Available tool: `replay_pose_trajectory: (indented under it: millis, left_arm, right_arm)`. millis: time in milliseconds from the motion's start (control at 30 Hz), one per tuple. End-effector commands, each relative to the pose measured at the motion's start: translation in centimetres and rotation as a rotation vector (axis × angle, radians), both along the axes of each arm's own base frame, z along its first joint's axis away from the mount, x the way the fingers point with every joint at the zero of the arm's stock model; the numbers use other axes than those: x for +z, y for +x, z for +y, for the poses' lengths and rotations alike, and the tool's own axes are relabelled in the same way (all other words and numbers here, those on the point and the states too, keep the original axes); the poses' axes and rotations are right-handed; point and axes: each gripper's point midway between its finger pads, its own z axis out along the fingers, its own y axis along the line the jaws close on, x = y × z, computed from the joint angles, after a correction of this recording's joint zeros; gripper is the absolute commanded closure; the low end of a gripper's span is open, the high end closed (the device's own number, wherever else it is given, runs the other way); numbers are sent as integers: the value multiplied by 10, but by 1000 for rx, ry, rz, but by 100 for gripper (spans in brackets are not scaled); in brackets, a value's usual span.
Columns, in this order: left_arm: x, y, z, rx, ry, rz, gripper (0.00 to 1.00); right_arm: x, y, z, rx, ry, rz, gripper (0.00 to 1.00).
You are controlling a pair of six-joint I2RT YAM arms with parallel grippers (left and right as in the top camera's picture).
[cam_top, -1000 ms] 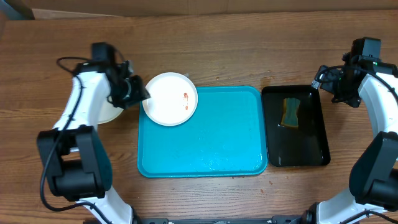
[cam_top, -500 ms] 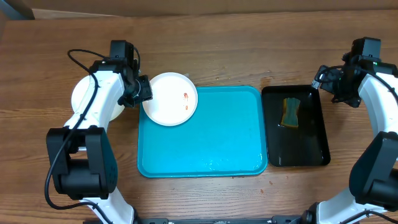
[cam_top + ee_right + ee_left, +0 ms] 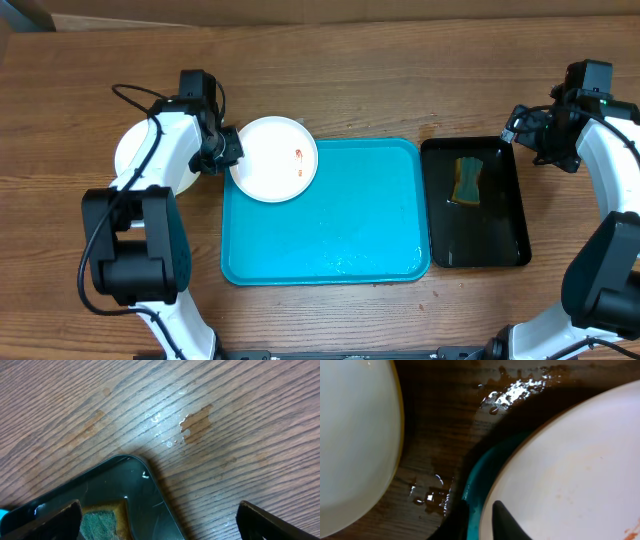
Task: Clean dirty plates on tray and stack at the side
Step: 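Release the stacked plate and reach the left gripper to the remaining white plate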
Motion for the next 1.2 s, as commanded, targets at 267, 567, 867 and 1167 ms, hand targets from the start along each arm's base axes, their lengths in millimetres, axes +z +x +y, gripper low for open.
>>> replay_pose_trajectory:
  millis: [267, 567, 867, 1167]
  left_arm:
    - [-1, 2, -23, -86, -115, -3, 96]
    - [-2, -27, -34, -116, -178, 112, 96]
    - [-4, -67, -77, -229, -170, 248, 96]
    - [-4, -78, -108, -270, -155, 271, 67]
  right_arm:
    - [8, 5, -1, -2, -1, -25, 0]
    - [8, 5, -1, -2, -1, -25, 0]
    - [8, 5, -1, -2, -1, -25, 0]
    - [8, 5, -1, -2, -1, -25, 0]
